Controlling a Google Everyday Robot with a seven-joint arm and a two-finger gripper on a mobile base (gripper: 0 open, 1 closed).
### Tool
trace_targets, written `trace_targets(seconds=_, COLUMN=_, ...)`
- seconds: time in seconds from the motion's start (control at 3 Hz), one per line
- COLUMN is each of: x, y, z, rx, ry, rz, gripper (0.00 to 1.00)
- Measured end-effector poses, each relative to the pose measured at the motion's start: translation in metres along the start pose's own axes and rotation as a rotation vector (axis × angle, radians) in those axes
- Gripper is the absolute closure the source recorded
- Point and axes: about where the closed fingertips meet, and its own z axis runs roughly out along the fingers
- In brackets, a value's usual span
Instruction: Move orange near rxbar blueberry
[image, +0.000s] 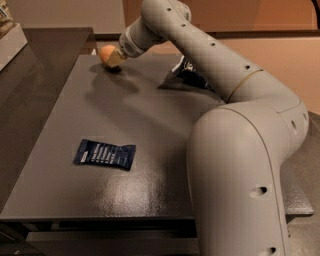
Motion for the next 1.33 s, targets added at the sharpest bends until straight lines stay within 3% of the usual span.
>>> trace_targets(seconds=0.33, x=0.006, y=0.011, z=-0.018, rx=-0.019, ry=-0.009, rz=-0.027, gripper=1.0)
trace_targets(seconds=0.67, x=0.019, y=0.036, z=-0.052, rx=-0.057, ry=-0.012, rz=-0.055, gripper=1.0)
trace_targets(seconds=1.33, x=0.051, y=0.126, z=-0.138, rx=-0.178, ry=-0.041, rz=-0.129, gripper=1.0)
